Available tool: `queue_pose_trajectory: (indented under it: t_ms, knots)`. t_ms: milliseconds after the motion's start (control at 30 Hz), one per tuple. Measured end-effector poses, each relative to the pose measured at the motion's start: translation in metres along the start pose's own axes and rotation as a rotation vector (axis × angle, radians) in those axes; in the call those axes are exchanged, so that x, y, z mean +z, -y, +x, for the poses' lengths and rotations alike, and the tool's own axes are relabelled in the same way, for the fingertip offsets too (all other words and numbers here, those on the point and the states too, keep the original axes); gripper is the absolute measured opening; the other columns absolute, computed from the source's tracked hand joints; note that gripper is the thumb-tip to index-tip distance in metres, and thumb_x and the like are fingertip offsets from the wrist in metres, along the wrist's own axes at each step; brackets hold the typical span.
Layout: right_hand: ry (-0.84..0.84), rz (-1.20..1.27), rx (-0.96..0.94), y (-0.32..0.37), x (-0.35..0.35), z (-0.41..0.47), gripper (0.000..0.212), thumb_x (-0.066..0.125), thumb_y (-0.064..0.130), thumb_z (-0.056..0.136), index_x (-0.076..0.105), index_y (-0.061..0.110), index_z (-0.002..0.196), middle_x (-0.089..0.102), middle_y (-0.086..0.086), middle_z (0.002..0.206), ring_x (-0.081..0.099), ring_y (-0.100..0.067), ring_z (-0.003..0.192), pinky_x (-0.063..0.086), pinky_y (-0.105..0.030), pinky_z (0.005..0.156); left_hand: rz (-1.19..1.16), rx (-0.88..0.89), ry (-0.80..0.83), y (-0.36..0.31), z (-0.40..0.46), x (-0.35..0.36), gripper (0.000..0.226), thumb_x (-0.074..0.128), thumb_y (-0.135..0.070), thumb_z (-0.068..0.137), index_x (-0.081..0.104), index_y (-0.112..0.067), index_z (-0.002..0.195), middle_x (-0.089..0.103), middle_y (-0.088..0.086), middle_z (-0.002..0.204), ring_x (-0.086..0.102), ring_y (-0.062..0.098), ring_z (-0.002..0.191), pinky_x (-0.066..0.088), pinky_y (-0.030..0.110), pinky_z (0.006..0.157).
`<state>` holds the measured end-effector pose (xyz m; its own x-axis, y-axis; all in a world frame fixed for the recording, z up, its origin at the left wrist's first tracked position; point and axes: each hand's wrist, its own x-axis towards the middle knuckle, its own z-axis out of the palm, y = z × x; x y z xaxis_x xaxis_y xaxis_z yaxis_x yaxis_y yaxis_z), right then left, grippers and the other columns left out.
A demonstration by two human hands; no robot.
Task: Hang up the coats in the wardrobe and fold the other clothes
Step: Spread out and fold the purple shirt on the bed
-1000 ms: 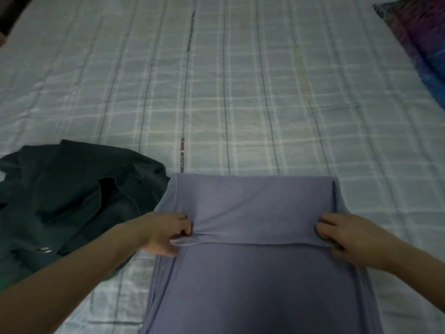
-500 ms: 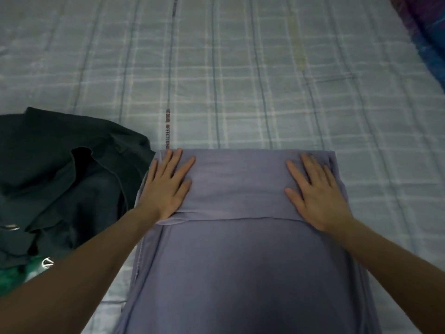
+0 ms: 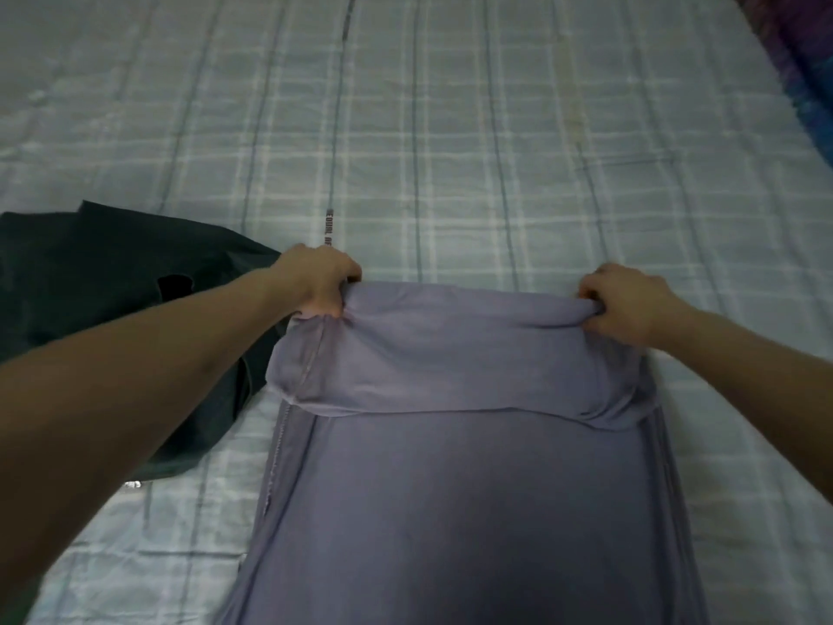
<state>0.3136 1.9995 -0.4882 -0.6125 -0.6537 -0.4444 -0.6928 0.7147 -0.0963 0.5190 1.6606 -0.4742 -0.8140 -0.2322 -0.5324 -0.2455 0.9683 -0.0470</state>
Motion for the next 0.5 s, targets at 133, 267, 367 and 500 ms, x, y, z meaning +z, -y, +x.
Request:
queue_pose_trajectory:
  t_ms: [133, 267, 367, 500]
  knots:
    - [-0.068, 0.148, -0.068, -0.013, -0.026, -0.003, 0.021, 0.069, 0.015, 0.082, 0.048, 0.020, 0.081, 0.056, -0.007, 0.079, 0.061, -0.034, 0.082, 0.046, -0.037, 0.069, -0.106, 0.018, -0.179, -0.001, 0.004, -0.025, 0.012, 0.059, -0.016, 0.081, 0.058, -0.026, 0.087, 0.061, -0.003, 0.092, 0.058, 0.025, 0.090, 0.040, 0.033, 0.065]
    - [-0.267, 0.266, -0.042, -0.029, -0.057, -0.033, 0.021, 0.070, 0.005, 0.079, 0.051, 0.013, 0.079, 0.054, 0.000, 0.065, 0.053, -0.025, 0.062, 0.039, -0.035, 0.057, -0.160, 0.038, -0.395, 0.006, -0.004, -0.045, 0.020, 0.056, -0.013, 0.084, 0.062, -0.023, 0.100, 0.067, 0.003, 0.100, 0.060, 0.028, 0.092, 0.044, 0.036, 0.068]
    - [-0.323, 0.254, -0.095, -0.025, -0.072, -0.071, 0.024, 0.070, 0.002, 0.076, 0.049, 0.014, 0.078, 0.053, 0.003, 0.064, 0.051, -0.021, 0.058, 0.042, -0.037, 0.055, -0.200, 0.163, -0.498, 0.008, -0.032, -0.045, 0.021, 0.060, -0.008, 0.082, 0.063, -0.018, 0.101, 0.067, 0.005, 0.099, 0.060, 0.030, 0.089, 0.045, 0.038, 0.071]
    - [-0.311, 0.126, -0.184, -0.013, -0.067, -0.132, 0.030, 0.072, 0.005, 0.067, 0.049, 0.022, 0.078, 0.053, 0.001, 0.077, 0.053, -0.026, 0.068, 0.047, -0.039, 0.056, -0.129, 0.413, -0.468, 0.010, -0.092, -0.028, 0.033, 0.071, 0.002, 0.070, 0.060, -0.014, 0.096, 0.062, 0.004, 0.085, 0.059, 0.028, 0.074, 0.045, 0.037, 0.061]
